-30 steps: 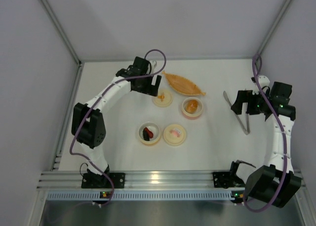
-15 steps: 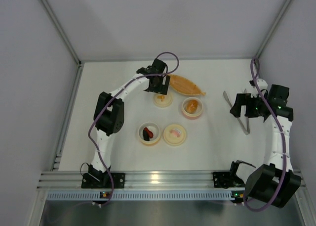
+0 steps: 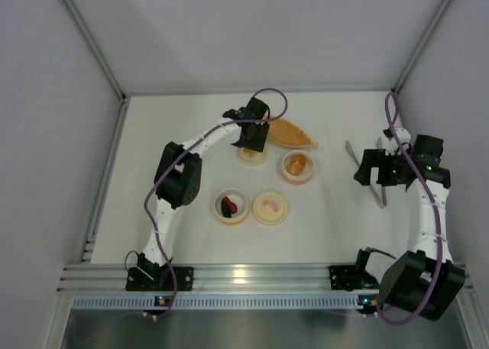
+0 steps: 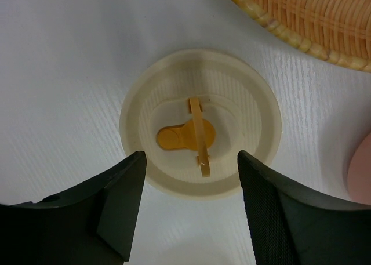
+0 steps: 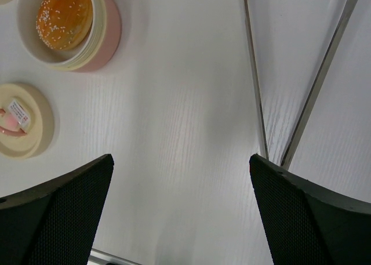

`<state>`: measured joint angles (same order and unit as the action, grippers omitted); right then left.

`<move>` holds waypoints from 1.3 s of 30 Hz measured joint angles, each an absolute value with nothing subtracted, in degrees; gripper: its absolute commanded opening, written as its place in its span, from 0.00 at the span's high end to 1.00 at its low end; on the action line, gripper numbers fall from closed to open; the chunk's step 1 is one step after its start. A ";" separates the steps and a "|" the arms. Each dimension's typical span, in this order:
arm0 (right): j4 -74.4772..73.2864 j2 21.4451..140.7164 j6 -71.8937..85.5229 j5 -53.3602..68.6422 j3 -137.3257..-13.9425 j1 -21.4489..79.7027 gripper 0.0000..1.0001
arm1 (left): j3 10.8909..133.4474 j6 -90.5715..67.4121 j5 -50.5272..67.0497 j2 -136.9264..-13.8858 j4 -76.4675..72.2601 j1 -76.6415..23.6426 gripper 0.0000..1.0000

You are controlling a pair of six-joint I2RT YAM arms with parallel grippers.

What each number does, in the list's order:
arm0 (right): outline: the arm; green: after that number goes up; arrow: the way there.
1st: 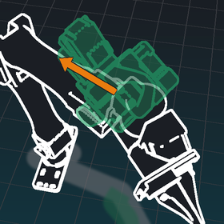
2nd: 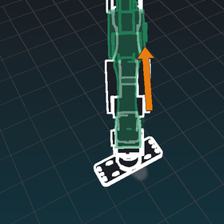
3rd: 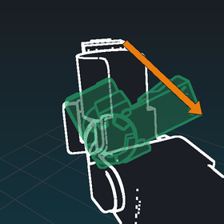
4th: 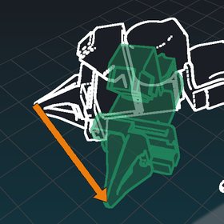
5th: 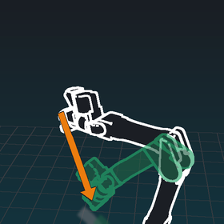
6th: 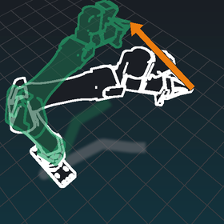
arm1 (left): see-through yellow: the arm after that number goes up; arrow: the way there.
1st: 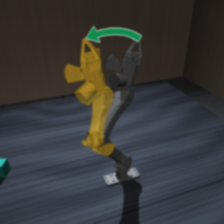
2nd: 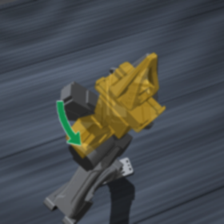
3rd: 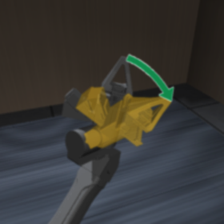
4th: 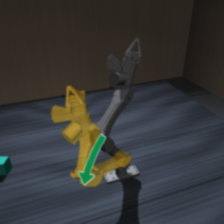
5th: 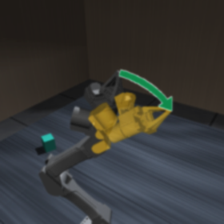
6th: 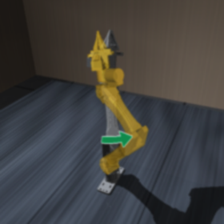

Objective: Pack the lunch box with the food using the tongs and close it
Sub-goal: Pick up the box lid from the center of the board.

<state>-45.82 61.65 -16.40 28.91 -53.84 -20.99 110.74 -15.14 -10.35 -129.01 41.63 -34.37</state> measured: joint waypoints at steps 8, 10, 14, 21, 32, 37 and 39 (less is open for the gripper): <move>-45.45 61.87 -16.43 28.69 -53.23 -20.99 0.01 | 110.80 -14.90 -9.89 -130.41 41.63 -34.30 0.43; -45.45 61.93 -16.45 28.67 -53.21 -20.99 0.01 | 110.83 -14.90 -9.82 -130.80 41.63 -34.41 0.46; -45.41 61.93 -16.47 28.62 -52.71 -20.99 0.01 | 110.87 -14.66 -9.47 -131.24 41.63 -34.89 0.58; -45.19 61.95 -16.47 28.62 -51.72 -20.99 0.01 | 111.20 -13.82 -10.20 -131.44 41.65 -36.12 0.82; -45.21 61.95 -16.45 28.82 -51.72 -20.99 0.01 | 112.42 -13.37 -13.13 -131.85 43.79 -36.27 1.00; -45.25 61.91 -16.45 29.21 -51.72 -20.99 0.01 | 110.93 -12.47 -13.15 -130.89 43.77 -36.27 1.00; -45.28 61.89 -16.45 29.36 -51.72 -20.99 0.01 | 109.27 -11.94 -13.15 -129.80 43.77 -36.27 1.00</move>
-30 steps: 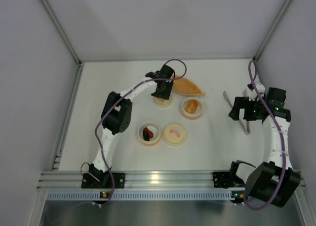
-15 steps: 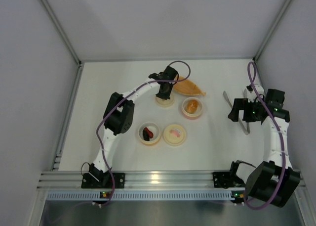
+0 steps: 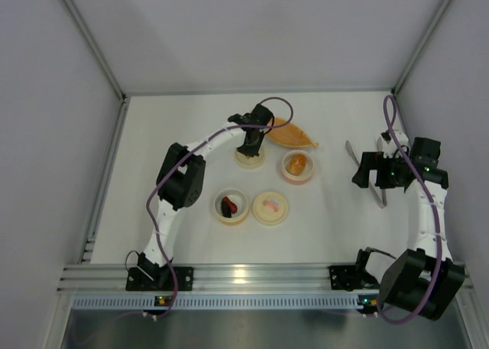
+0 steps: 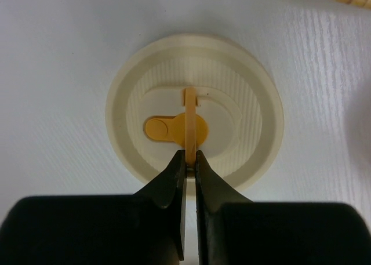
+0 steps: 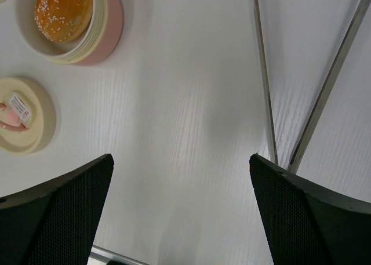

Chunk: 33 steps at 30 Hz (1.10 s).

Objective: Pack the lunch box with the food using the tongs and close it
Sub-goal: Pick up the box lid from the center of the board.

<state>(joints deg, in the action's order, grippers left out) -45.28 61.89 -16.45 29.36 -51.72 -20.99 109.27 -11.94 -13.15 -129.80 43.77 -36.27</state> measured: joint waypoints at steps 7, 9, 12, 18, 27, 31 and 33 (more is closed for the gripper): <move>-45.28 61.89 -16.45 29.80 -51.72 -20.99 0.01 | 107.66 -9.61 -12.43 -128.95 43.83 -35.99 0.75; -45.28 61.89 -16.45 29.89 -51.72 -20.99 0.01 | 107.74 -8.86 -11.51 -128.95 45.08 -35.88 0.61; -45.30 61.89 -16.45 29.93 -51.72 -20.99 0.01 | 108.73 -8.40 -10.26 -129.27 47.03 -35.79 0.60; -45.34 61.89 -16.82 29.93 -51.72 -20.99 0.01 | 114.63 -7.55 -9.34 -132.49 49.52 -35.38 0.62; -45.34 62.57 -16.91 29.95 -51.72 -20.99 0.01 | 116.88 -7.11 -8.36 -132.94 50.59 -34.46 0.63; -45.34 62.87 -16.91 30.04 -51.72 -20.99 0.01 | 117.25 -7.09 -8.32 -133.32 50.68 -34.20 0.65; -45.34 62.89 -16.91 30.06 -51.72 -20.99 0.01 | 117.51 -7.09 -8.29 -133.69 50.70 -34.15 0.66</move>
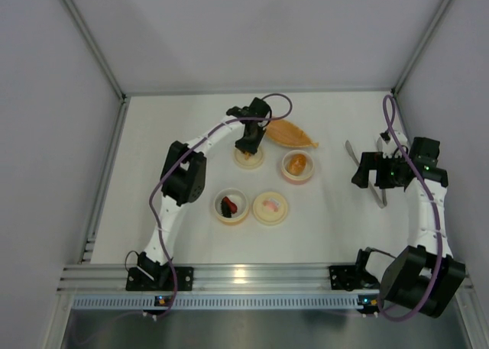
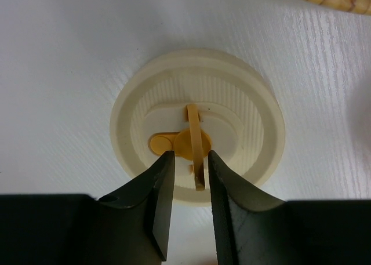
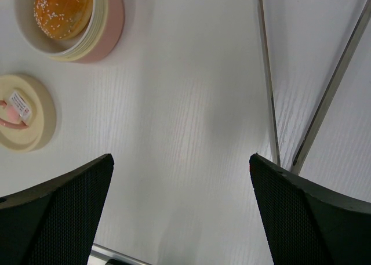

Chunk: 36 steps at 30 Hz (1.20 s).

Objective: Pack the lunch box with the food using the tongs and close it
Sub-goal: Pick up the box lid from the center of the board, then close the box lid on the packing box.

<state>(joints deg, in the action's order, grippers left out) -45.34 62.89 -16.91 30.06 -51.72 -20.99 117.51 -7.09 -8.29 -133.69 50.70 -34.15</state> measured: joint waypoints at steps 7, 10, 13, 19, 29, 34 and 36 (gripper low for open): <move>-45.34 62.92 -16.91 30.06 -51.72 -20.99 0.01 | 118.32 -6.92 -7.92 -134.58 51.11 -34.09 0.85; -45.36 62.92 -16.88 30.06 -51.72 -20.99 0.01 | 118.32 -6.94 -8.01 -134.58 51.16 -34.09 1.00; -45.43 62.92 -16.86 30.09 -51.72 -20.99 0.01 | 118.39 -6.90 -8.03 -134.54 51.51 -33.98 1.00; -45.87 61.84 -16.82 30.11 -51.75 -20.99 0.01 | 111.39 -7.44 -8.51 -128.03 53.43 -33.28 1.00; -46.65 58.87 -16.64 30.11 -51.88 -20.99 0.01 | 96.20 -7.62 -9.87 -94.08 60.25 -30.20 1.00; -46.81 58.89 -16.38 30.09 -52.03 -20.99 0.01 | 92.47 -11.11 -9.52 -86.46 62.17 -29.74 1.00; -46.74 58.89 -16.34 30.06 -52.29 -20.99 0.01 | 88.58 -12.40 -9.28 -85.34 62.94 -29.82 1.00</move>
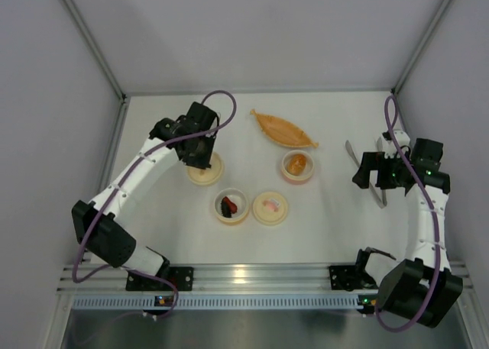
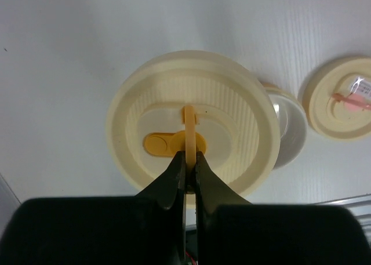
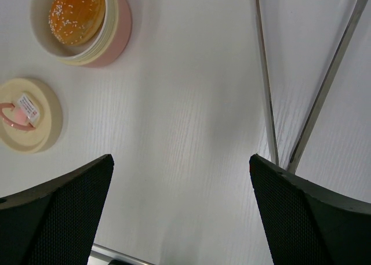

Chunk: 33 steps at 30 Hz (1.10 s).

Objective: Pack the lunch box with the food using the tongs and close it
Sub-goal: Close the box lid on the packing box.

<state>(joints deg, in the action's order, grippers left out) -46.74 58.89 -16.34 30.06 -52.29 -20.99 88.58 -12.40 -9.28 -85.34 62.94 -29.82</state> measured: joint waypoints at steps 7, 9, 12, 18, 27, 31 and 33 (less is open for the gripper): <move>-46.74 58.89 -16.21 29.63 -52.23 -20.99 0.01 | 79.68 -16.47 -4.27 -85.34 64.64 -29.85 1.00; -46.74 58.89 -16.21 29.45 -52.16 -20.99 0.01 | 78.06 -17.65 -2.24 -85.38 64.69 -29.91 1.00; -46.74 58.89 -16.21 28.97 -52.16 -20.99 0.01 | 77.17 -18.59 -0.27 -85.60 64.60 -30.04 1.00; -46.72 58.89 -16.23 28.45 -52.14 -20.99 0.01 | 68.31 -24.34 2.24 -83.24 57.93 -30.11 1.00; -46.57 58.89 -16.23 28.25 -51.62 -20.99 0.01 | 63.96 -29.78 0.36 -76.93 51.92 -34.30 1.00; -46.50 58.89 -16.25 28.23 -51.46 -20.99 0.01 | 64.82 -29.85 -1.85 -80.55 51.13 -35.48 1.00; -46.61 58.94 -16.25 28.12 -51.37 -20.99 0.01 | 65.08 -29.50 -3.68 -81.76 51.44 -37.58 1.00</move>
